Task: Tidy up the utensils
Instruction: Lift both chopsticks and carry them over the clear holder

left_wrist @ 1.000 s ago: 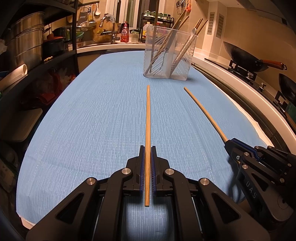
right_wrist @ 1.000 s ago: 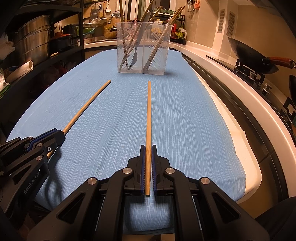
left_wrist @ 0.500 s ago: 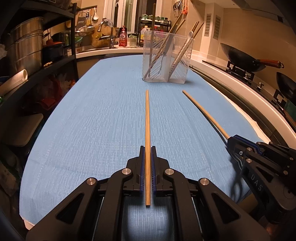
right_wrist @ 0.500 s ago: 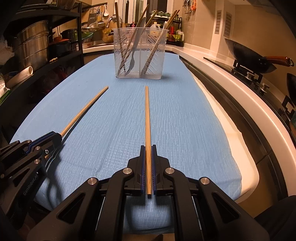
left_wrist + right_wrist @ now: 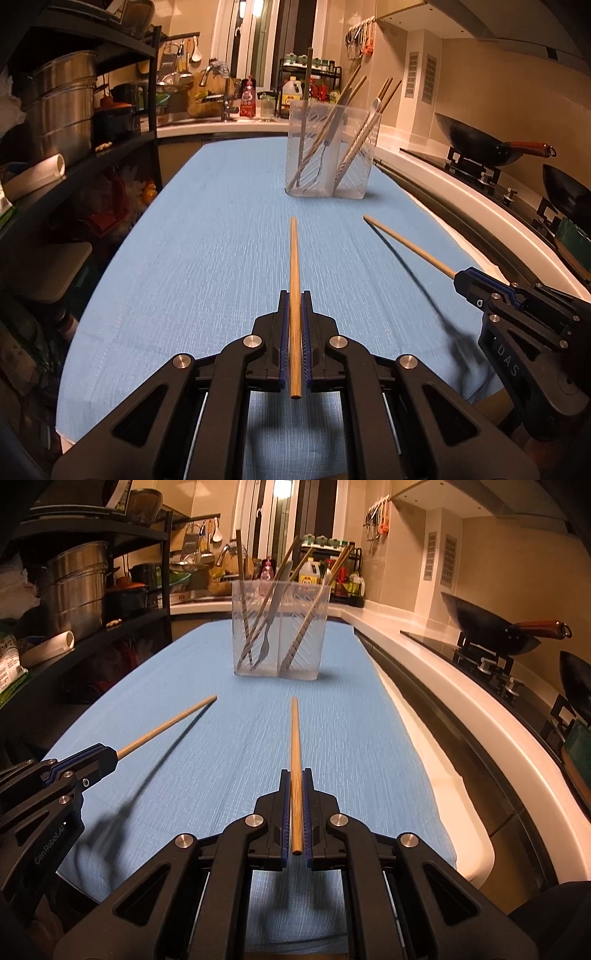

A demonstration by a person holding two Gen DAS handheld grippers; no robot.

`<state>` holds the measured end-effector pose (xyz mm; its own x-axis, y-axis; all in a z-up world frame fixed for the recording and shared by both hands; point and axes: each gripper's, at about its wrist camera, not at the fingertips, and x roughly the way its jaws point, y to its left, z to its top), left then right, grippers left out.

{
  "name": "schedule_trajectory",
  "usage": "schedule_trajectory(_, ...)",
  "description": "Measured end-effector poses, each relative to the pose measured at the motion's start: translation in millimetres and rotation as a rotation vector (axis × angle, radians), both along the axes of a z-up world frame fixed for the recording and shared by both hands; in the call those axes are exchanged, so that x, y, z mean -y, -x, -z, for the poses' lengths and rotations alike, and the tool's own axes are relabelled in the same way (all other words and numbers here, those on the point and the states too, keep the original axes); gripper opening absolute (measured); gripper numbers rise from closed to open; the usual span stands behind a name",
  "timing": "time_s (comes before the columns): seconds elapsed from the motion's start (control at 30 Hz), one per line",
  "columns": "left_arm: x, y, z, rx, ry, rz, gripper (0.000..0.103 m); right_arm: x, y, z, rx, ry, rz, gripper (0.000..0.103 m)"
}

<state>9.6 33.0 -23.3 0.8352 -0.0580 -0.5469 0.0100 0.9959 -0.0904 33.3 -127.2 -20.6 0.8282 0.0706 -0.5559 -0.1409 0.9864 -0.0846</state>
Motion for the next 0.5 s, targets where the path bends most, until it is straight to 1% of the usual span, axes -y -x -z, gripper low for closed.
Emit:
schedule_trajectory(0.17,2.2,4.3,-12.2,0.055,-0.01,0.006,0.006,-2.2,6.5,-8.0,0.051,0.006,-0.009,0.006)
schedule_trajectory(0.33,1.9,7.6,-20.9,0.086,-0.007,0.012,0.006,-3.1,13.2,-17.1,0.108,0.008,-0.012,0.006)
schedule_trajectory(0.5,-2.1,10.2,-32.3,0.119,0.009,0.014,0.006,-2.4,15.7,-30.4,0.142,-0.009,-0.02,0.006)
